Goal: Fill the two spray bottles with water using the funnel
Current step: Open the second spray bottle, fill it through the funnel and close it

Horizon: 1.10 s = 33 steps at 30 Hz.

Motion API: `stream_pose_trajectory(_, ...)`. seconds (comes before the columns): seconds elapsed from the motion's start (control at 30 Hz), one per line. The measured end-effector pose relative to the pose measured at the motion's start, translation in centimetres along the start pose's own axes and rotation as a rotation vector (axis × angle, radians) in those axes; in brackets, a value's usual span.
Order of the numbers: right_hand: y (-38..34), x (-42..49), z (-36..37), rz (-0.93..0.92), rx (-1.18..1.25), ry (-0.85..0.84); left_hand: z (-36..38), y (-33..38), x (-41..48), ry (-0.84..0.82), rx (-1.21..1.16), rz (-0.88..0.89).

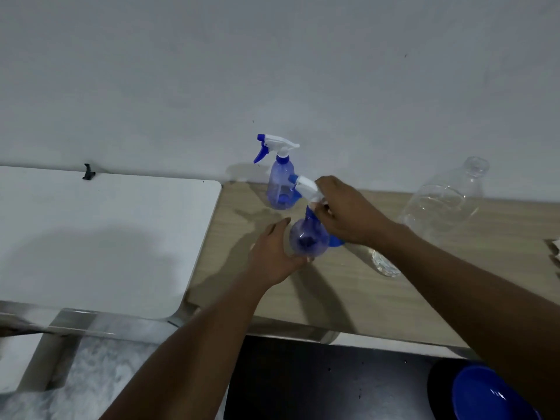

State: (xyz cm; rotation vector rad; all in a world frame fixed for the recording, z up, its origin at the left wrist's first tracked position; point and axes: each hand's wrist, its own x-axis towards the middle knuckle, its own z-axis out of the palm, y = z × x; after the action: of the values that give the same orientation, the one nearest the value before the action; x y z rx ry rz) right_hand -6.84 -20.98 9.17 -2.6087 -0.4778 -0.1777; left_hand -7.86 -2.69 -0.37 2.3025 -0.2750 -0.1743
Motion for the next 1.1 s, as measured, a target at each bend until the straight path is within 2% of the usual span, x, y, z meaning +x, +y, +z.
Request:
stream_pose_trajectory(0.2,-1.0,-4.6,5.3,0.011,0.026,-0.104,2.6,-2.0,-3.3,-0.044,0.018,-0.030)
stream_pose_trajectory(0.27,-1.7,-5.2,5.9,-0.002,0.028,-0.086,3.1,-2.4,-3.8,-0.040,0.053,-0.026)
stream_pose_trajectory(0.5,-2.6,-4.5,6.7,0.031,-0.263,-0.012,3.4,-3.0,-4.1,-0.045,0.134,-0.066)
stream_pose_trajectory(0.6,-2.6,-4.7,6.5,0.046,-0.076,-0.076,3.3,-3.0,-3.9,-0.069,0.153,-0.053)
stream_pose_trajectory(0.73,-2.2,-4.3,5.4,0.019,0.092,-0.270,3.2,-3.0,-3.9,-0.074,0.137,-0.038)
stream_pose_trajectory(0.8,-1.7,-4.4,5.2,0.010,0.047,-0.277,3.3,-3.2,-3.9,-0.068,0.099,-0.030)
stream_pose_trajectory(0.9,-1.2,-4.7,5.7,-0.003,-0.208,-0.121,3.6,-3.5,-4.0,-0.034,0.088,-0.020)
stream_pose_trajectory(0.93,-1.1,-4.8,6.0,0.002,-0.222,-0.109,3.6,-3.6,-4.0,-0.027,0.100,-0.005)
stream_pose_trajectory(1.03,-1.4,-4.8,5.8,0.017,-0.026,-0.214,3.4,-3.3,-4.0,-0.042,0.090,0.005)
stream_pose_trajectory(1.1,-1.3,-4.6,5.2,0.008,-0.007,-0.267,3.2,-3.2,-4.0,-0.045,0.086,0.008)
